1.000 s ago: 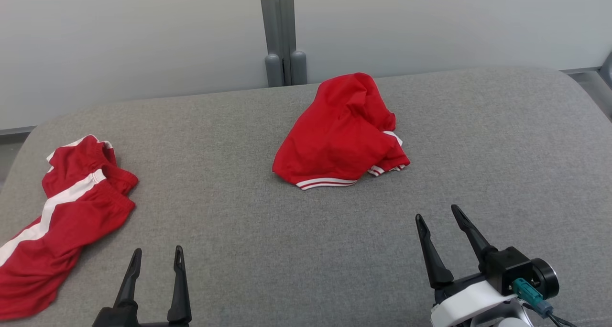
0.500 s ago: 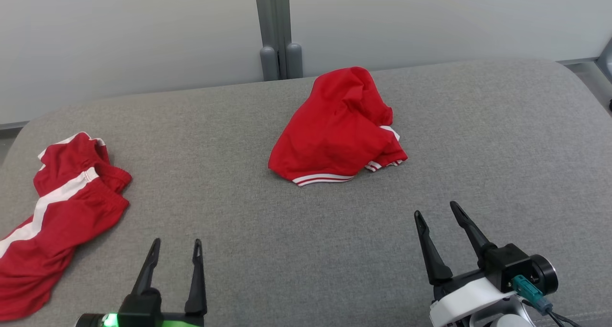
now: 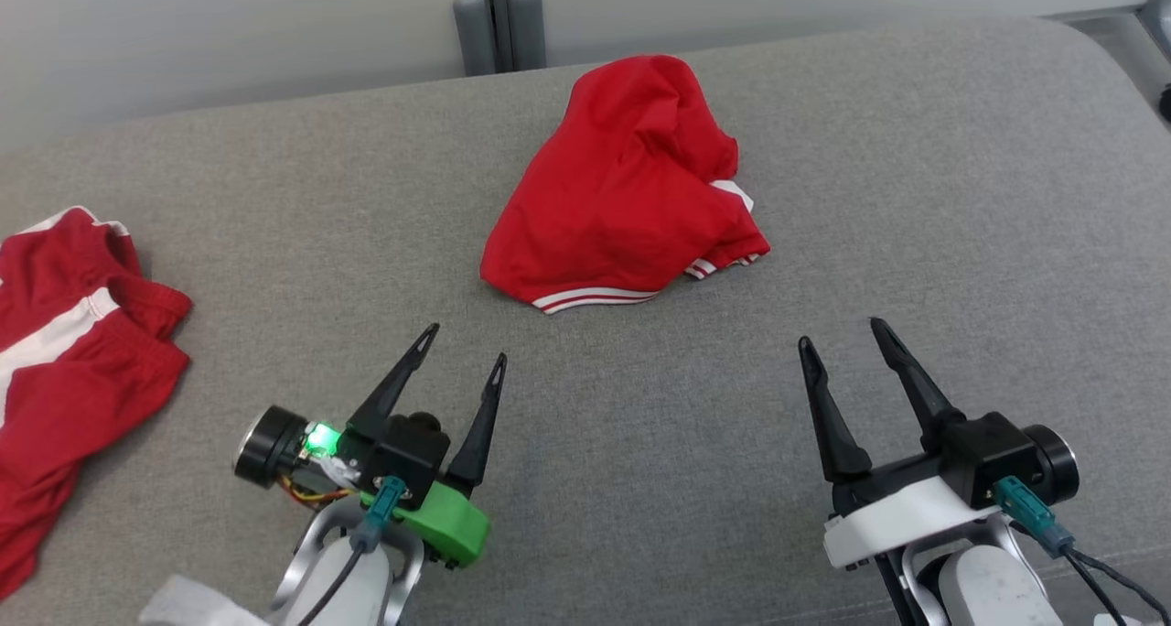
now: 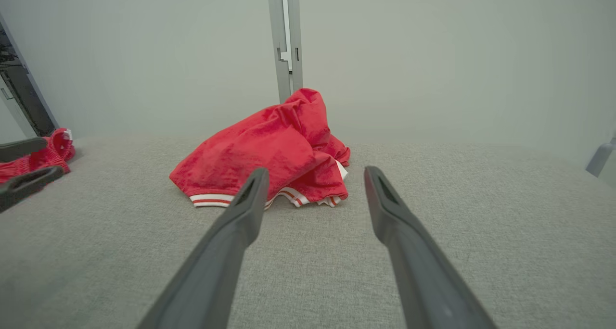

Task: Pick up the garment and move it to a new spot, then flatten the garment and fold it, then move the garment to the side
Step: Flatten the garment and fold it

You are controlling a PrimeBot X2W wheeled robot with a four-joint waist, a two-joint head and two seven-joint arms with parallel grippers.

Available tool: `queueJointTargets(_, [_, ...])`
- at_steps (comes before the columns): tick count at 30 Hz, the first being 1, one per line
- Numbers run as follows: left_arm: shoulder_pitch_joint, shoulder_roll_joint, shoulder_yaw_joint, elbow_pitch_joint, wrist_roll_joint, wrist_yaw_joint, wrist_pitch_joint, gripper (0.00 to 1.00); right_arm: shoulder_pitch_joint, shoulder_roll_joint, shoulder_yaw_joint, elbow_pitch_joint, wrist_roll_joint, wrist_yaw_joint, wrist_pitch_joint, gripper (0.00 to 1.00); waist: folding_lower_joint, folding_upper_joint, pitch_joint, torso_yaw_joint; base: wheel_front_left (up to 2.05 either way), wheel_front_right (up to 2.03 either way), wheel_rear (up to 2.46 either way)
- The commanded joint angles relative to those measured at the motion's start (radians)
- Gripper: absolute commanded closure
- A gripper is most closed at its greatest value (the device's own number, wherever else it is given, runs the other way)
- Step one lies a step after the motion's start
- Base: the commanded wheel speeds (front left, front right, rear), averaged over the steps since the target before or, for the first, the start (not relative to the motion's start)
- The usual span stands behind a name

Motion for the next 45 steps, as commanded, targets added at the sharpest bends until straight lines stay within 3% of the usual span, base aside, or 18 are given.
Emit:
queueJointTargets(1, [-0.053,0.010,-0.017,0.023,0.007,-0.004,0.000,0.00,-0.018,-0.002,-0.005,-0.004,0.003,-0.001,0.000,0.00,0.0000,-0.0001,0.071,-0.038,0.00,0.00,0.00])
queueJointTargets(13, [-0.327,0.063,-0.156,0.255,0.019,-0.032,0.000,0.00,-0.095,-0.001,-0.037,-0.046,0.037,-0.001,0.000,0.00,0.0000,-0.0001,0.240,-0.115,0.00,0.00,0.00])
queueJointTargets(20, [-0.398,0.095,-0.203,0.370,-0.016,-0.043,0.001,0.00,-0.122,-0.001,-0.037,-0.059,0.062,-0.001,0.000,0.00,0.0000,-0.0001,0.281,-0.158,0.00,0.00,0.00])
queueJointTargets(21, [-0.404,0.103,-0.212,0.389,-0.010,-0.044,0.002,0.09,-0.128,-0.001,-0.036,-0.060,0.067,-0.001,0.000,0.00,0.0000,-0.0001,0.284,-0.165,0.00,0.00,0.00])
queueJointTargets(22, [-0.407,0.108,-0.216,0.398,-0.012,-0.045,0.002,0.38,-0.131,-0.001,-0.033,-0.062,0.072,-0.001,0.000,0.00,0.0000,-0.0001,0.286,-0.171,0.00,0.00,0.00])
queueJointTargets(23, [-0.411,0.114,-0.218,0.407,-0.020,-0.045,0.002,0.55,-0.134,-0.001,-0.031,-0.065,0.076,-0.001,0.000,0.00,0.0000,-0.0001,0.289,-0.177,0.00,0.00,0.00])
queueJointTargets(24, [-0.415,0.120,-0.223,0.413,-0.022,-0.046,0.002,0.62,-0.135,-0.001,-0.030,-0.067,0.081,-0.001,0.000,0.00,0.0000,-0.0001,0.290,-0.181,0.00,0.00,0.00])
queueJointTargets(25, [-0.419,0.125,-0.227,0.417,-0.023,-0.046,0.003,0.78,-0.135,-0.001,-0.029,-0.067,0.083,-0.001,0.000,0.00,0.0000,-0.0001,0.291,-0.183,0.00,0.00,0.00])
queueJointTargets(26, [-0.424,0.130,-0.236,0.414,-0.021,-0.046,0.004,1.00,-0.137,-0.001,-0.027,-0.067,0.084,-0.001,0.000,0.00,0.0000,-0.0001,0.291,-0.187,0.00,0.00,0.00])
queueJointTargets(31, [-0.427,0.138,-0.256,0.397,-0.037,-0.047,0.004,1.00,-0.129,-0.001,-0.026,-0.058,0.094,-0.001,0.000,0.00,0.0000,-0.0001,0.274,-0.195,0.00,0.00,0.00])
queueJointTargets(35, [-0.423,0.116,-0.290,0.295,-0.078,-0.049,0.000,1.00,-0.108,-0.001,-0.028,-0.049,0.101,-0.001,0.000,0.00,0.0000,-0.0001,0.239,-0.192,0.00,0.00,0.00])
queueJointTargets(39, [-0.434,0.087,-0.369,0.238,-0.248,-0.050,0.002,1.00,-0.097,-0.001,-0.014,-0.040,0.112,-0.001,0.000,0.00,0.0000,-0.0001,0.192,-0.197,0.00,0.00,0.00])
queueJointTargets(45, [-0.616,0.113,-0.487,0.072,-0.585,-0.050,0.149,1.00,-0.078,-0.002,-0.003,-0.030,0.138,-0.001,0.000,0.00,0.0000,-0.0001,0.133,-0.226,0.00,0.00,0.00])
